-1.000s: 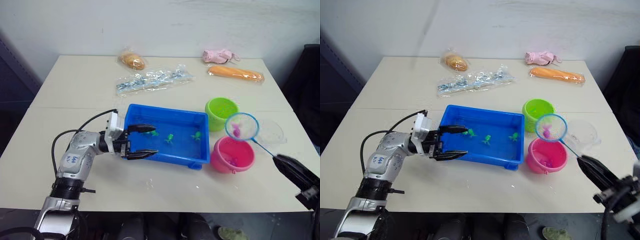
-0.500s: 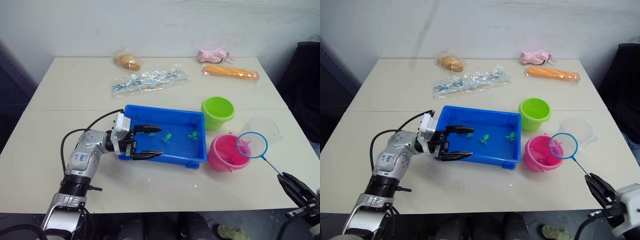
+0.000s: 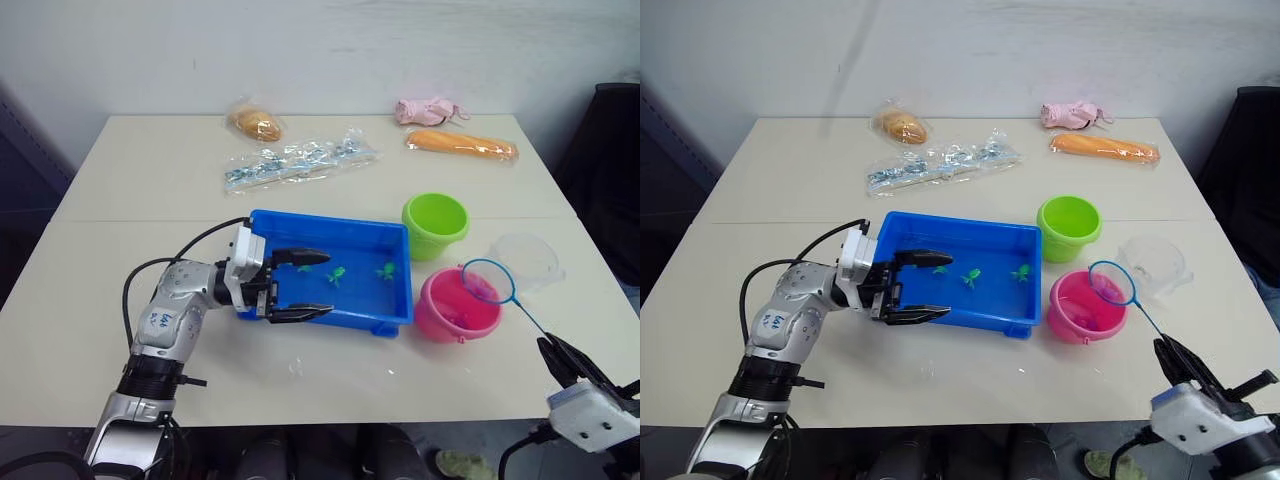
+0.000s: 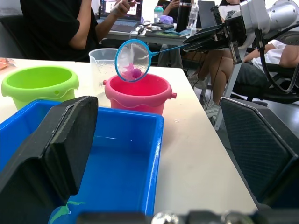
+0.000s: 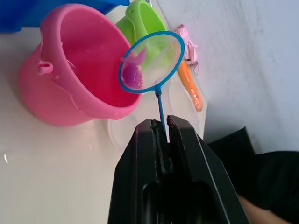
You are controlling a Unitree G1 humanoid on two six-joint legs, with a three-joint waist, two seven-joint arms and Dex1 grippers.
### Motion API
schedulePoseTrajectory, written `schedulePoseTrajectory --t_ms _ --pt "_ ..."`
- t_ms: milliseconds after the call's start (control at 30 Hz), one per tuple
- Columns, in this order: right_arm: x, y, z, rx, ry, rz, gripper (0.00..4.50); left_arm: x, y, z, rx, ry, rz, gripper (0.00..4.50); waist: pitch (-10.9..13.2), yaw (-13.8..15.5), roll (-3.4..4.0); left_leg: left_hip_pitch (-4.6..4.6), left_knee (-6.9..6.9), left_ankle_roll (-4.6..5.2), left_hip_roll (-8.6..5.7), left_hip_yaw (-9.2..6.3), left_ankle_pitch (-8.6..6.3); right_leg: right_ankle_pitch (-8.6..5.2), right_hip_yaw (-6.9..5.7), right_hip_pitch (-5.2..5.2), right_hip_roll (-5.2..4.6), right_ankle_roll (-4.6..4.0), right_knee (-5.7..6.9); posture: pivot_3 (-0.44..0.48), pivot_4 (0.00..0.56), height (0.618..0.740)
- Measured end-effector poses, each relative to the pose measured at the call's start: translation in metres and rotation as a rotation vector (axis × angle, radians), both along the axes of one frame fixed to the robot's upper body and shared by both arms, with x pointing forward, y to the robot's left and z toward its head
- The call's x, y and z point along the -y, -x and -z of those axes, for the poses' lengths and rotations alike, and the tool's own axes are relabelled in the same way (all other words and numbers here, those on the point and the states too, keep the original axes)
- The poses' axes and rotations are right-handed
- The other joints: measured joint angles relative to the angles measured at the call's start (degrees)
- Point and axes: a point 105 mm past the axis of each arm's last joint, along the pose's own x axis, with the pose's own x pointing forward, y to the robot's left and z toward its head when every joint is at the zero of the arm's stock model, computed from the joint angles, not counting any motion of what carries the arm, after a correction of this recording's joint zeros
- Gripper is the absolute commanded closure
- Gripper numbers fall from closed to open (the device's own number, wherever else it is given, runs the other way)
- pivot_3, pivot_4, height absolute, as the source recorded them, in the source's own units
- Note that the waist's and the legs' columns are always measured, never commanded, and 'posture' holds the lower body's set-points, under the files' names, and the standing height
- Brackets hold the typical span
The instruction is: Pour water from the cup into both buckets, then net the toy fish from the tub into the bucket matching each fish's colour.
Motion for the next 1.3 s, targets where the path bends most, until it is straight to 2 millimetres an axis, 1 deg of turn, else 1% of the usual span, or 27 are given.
schedulePoseTrajectory --t_ms 67,100,133,200,333,433,500,600,667,700,733,767,800,900,933,1000,1067,1100,1200,1300 --pt "-0.003 0.000 -0.001 0.022 0.099 -0.030 4.50 0.000 0.000 0.000 -0.001 0.002 -0.001 0.03 0.00 -0.03 0.00 0.00 0.00 0.00 -0.02 0.01 0.00 0.00 0.02 0.00 0.00 0.00 0.00 0.000 0.150 0.740" --pt "-0.004 0.002 -0.002 0.032 0.190 -0.058 4.50 0.000 0.000 0.000 -0.001 0.002 -0.001 0.03 0.00 -0.02 0.00 0.01 0.00 0.00 -0.02 0.02 0.00 0.00 0.03 0.00 0.00 0.01 -0.01 0.000 0.150 0.740" --pt "-0.004 0.004 -0.003 0.052 0.243 -0.064 4.50 0.000 0.000 0.000 -0.001 0.000 -0.001 0.03 0.00 0.03 -0.01 0.01 0.00 0.00 -0.01 0.01 0.00 -0.01 0.02 0.00 0.00 0.02 -0.02 0.000 0.150 0.740" --pt "-0.003 0.006 -0.005 0.079 0.298 -0.068 4.50 -0.001 0.000 0.000 0.000 -0.005 0.002 0.03 0.00 -0.03 -0.01 0.01 0.00 -0.03 0.00 0.00 0.02 -0.02 0.02 0.00 0.02 0.01 -0.01 0.000 0.150 0.740" --pt "-0.002 0.006 -0.008 0.113 0.317 -0.069 4.50 -0.001 0.000 0.001 -0.002 -0.012 0.006 0.03 0.00 -0.12 -0.01 0.04 0.00 -0.04 0.01 0.01 0.04 -0.02 0.04 0.00 0.02 0.01 -0.01 0.000 0.150 0.740" --pt "0.001 0.006 -0.004 0.117 0.327 -0.058 4.50 -0.001 0.001 0.003 -0.005 -0.038 0.027 0.03 0.00 -0.11 -0.01 0.04 0.00 -0.03 0.00 0.00 0.04 -0.03 0.03 0.01 0.02 -0.01 -0.01 0.000 0.150 0.740" --pt "0.000 0.006 -0.004 0.125 0.339 -0.065 4.50 0.001 0.003 0.002 0.001 -0.052 0.048 0.03 0.00 -0.12 0.00 0.04 0.00 -0.03 0.01 0.00 0.04 -0.03 0.04 0.01 0.02 -0.01 0.00 0.000 0.150 0.740" --pt "0.001 0.006 -0.006 0.132 0.315 -0.050 4.50 0.002 0.003 0.002 0.003 -0.054 0.052 0.03 0.00 -0.14 0.00 0.05 0.00 -0.03 0.02 0.00 0.04 -0.03 0.04 0.01 0.02 -0.01 0.04 0.000 0.150 0.740" --pt "0.002 0.006 -0.006 0.112 0.197 -0.033 4.50 0.001 0.002 0.002 0.003 -0.051 0.049 0.03 0.00 -0.13 -0.01 0.05 0.00 -0.02 0.04 -0.03 0.05 -0.04 0.02 0.03 0.02 -0.02 0.06 0.000 0.150 0.740" --pt "-0.001 0.005 -0.009 0.103 0.015 -0.019 4.50 0.000 0.003 0.001 -0.002 -0.045 0.049 0.03 0.01 -0.16 0.00 0.06 0.00 0.00 0.06 -0.05 0.06 -0.05 0.04 0.02 0.00 -0.04 0.05 0.000 0.150 0.740" --pt "-0.011 0.001 -0.017 0.096 -0.231 -0.043 4.50 -0.007 0.003 0.001 -0.018 -0.053 0.045 0.03 0.02 -0.35 0.02 0.08 0.02 0.00 0.11 -0.10 0.06 -0.08 0.04 0.03 -0.02 -0.11 0.17 0.000 0.150 0.740" --pt "-0.020 -0.003 -0.024 0.064 -0.379 -0.096 4.50 -0.014 0.004 0.001 -0.027 -0.067 0.047 0.03 0.02 -0.64 0.01 0.11 0.02 0.00 0.12 -0.11 0.06 -0.08 0.10 0.02 -0.02 -0.13 0.18 0.000 0.150 0.740" --pt "-0.032 -0.008 -0.029 -0.016 -0.490 -0.185 4.50 -0.024 0.006 -0.001 -0.029 -0.093 0.053 0.03 0.03 -1.25 0.00 0.20 0.03 0.03 0.11 -0.14 0.05 -0.08 0.14 0.06 -0.05 -0.14 0.17 0.000 0.150 0.740" --pt "-0.054 -0.017 -0.036 -0.212 -0.645 -0.352 4.50 -0.052 0.007 -0.010 0.002 -0.132 0.018 0.03 0.03 -1.37 -0.01 0.20 0.03 0.07 0.04 -0.29 0.05 -0.10 0.12 0.10 -0.14 -0.17 0.09 0.000 0.150 0.740" --pt "-0.056 -0.018 -0.035 -0.239 -0.656 -0.365 4.50 -0.055 0.007 -0.011 0.005 -0.135 0.009 0.03 0.03 -1.35 -0.02 0.20 0.03 0.07 0.04 -0.29 0.05 -0.10 0.11 0.09 -0.15 -0.18 0.10 0.000 0.150 0.740" --pt "-0.070 -0.028 -0.040 -0.316 -0.714 -0.459 4.50 -0.067 0.008 -0.014 0.022 -0.142 -0.023 0.03 0.03 -1.06 -0.03 0.18 0.04 0.09 -0.02 -0.30 0.06 -0.10 0.03 0.08 -0.20 -0.17 0.09 0.000 0.150 0.740" --pt "-0.083 -0.037 -0.047 -0.348 -0.749 -0.534 4.50 -0.079 0.011 -0.010 0.020 -0.157 -0.059 0.03 0.05 -1.12 -0.07 0.16 0.05 0.09 -0.02 -0.29 0.06 -0.10 0.01 0.05 -0.23 -0.17 0.09 0.000 0.150 0.740" --pt "-0.091 -0.043 -0.051 -0.357 -0.774 -0.578 4.50 -0.088 0.016 -0.005 0.009 -0.165 -0.094 0.03 0.05 -1.27 -0.07 0.15 0.05 0.08 -0.01 -0.29 0.06 -0.10 0.00 0.05 -0.24 -0.17 0.10 0.000 0.150 0.740" --pt "-0.102 -0.054 -0.054 -0.403 -0.814 -0.622 4.50 -0.102 0.023 0.006 -0.028 -0.168 -0.170 0.03 0.06 -1.10 -0.07 0.01 0.05 0.08 -0.02 -0.34 0.06 -0.10 -0.09 0.01 -0.24 -0.17 0.20 0.000 0.150 0.740" --pt "-0.112 -0.060 -0.054 -0.473 -0.864 -0.652 4.50 -0.112 0.028 0.013 -0.046 -0.165 -0.242 0.03 0.07 -0.16 -0.10 -0.03 0.06 0.10 -0.04 -0.34 0.05 -0.08 -0.24 0.02 -0.26 -0.14 0.15 0.000 0.150 0.740"
